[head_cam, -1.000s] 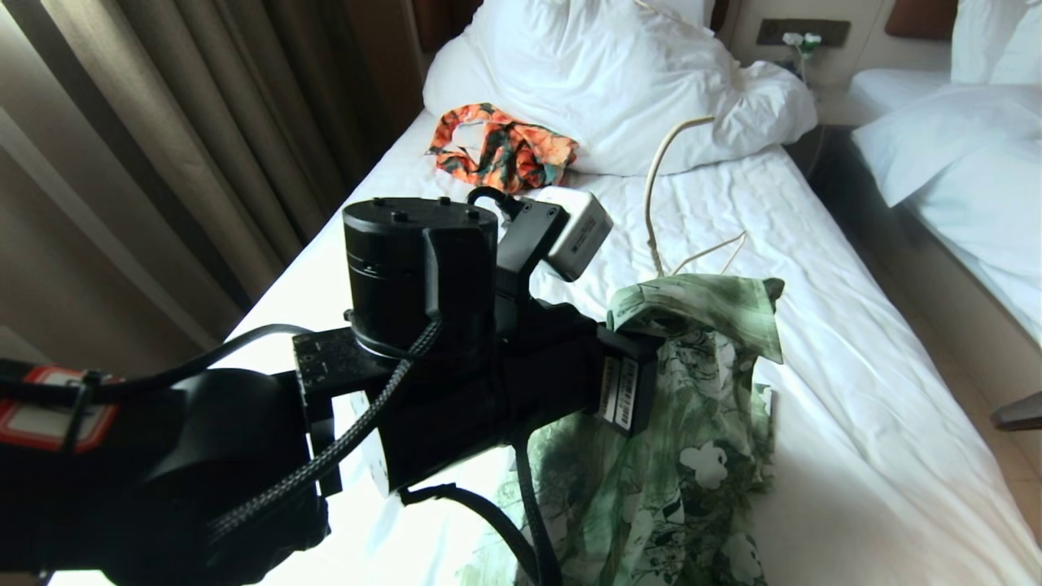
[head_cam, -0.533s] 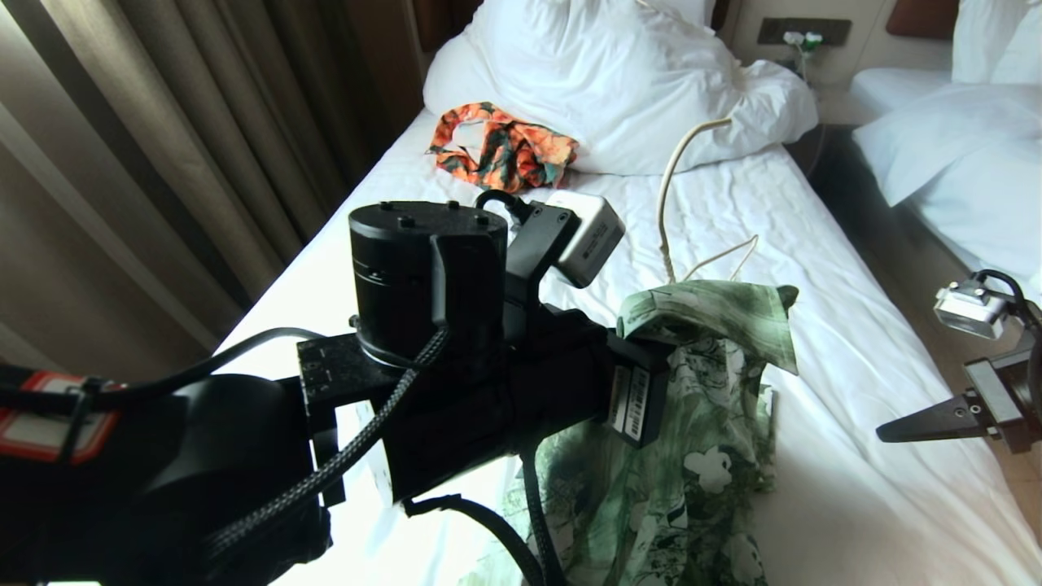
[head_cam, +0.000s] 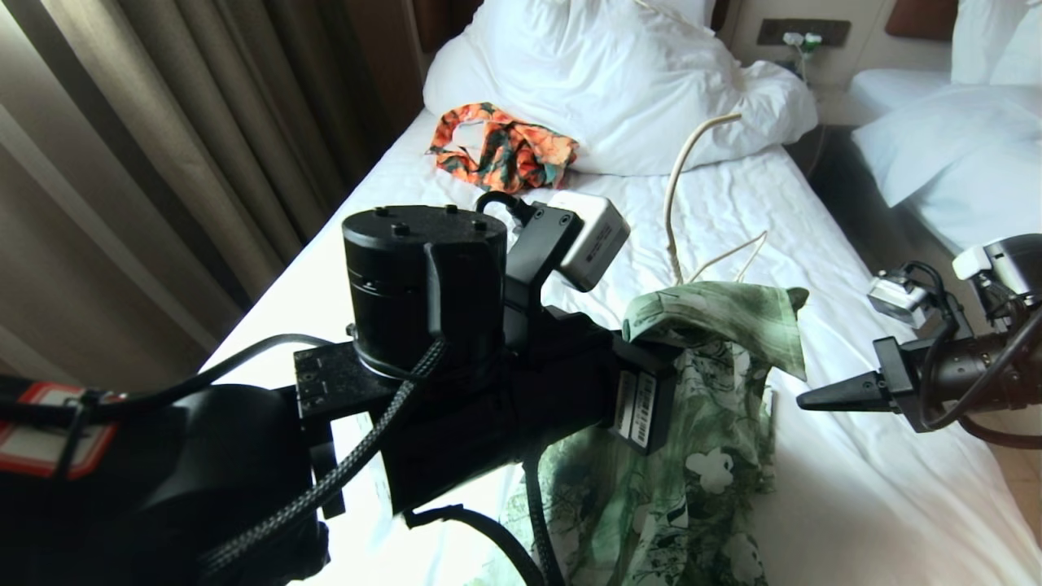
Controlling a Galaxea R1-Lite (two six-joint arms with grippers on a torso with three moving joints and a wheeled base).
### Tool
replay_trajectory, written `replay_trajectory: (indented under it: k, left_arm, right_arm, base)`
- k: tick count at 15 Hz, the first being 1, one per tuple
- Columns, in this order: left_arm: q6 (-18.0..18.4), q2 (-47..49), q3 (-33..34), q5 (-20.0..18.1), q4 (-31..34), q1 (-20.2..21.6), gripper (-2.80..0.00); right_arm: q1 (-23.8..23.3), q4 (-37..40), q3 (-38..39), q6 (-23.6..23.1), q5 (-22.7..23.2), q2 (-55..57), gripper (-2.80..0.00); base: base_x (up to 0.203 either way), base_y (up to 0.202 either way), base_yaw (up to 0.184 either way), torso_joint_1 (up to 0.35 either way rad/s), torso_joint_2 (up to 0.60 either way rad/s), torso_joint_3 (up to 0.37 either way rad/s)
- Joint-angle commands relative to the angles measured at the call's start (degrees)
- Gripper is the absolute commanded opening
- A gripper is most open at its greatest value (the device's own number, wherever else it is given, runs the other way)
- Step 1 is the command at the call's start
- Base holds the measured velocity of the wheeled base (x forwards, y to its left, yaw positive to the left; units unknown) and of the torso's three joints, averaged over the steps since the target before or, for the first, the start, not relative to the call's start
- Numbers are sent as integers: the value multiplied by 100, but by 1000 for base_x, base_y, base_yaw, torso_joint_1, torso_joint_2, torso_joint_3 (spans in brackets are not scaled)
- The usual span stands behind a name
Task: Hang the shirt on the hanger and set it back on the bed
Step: Hook the other side of the shirt onto the hanger
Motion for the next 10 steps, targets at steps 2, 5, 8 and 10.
replay_trajectory:
  k: [2,5,8,10]
  left_arm:
    - [-10,8,11,4,-49,-12,-280]
    - [-10,0,23,5,-49,-12,-280]
    - [-19,-17,82,4,-58,-4,-280]
    - [-19,-18,73,4,-58,-4,-280]
  right_arm:
    - [513,-485,159,267,-661,235,-280]
    - [740,-640,69,581,-752,294,-280]
    - [852,-821,147,589,-966,334,0]
    - [920,-899,144,597,-978,397,0]
  base:
    - [0,0,0,0,0,0]
    - [0,0,0,0,0,0]
    - [0,0,0,0,0,0]
    - [0,0,0,0,0,0]
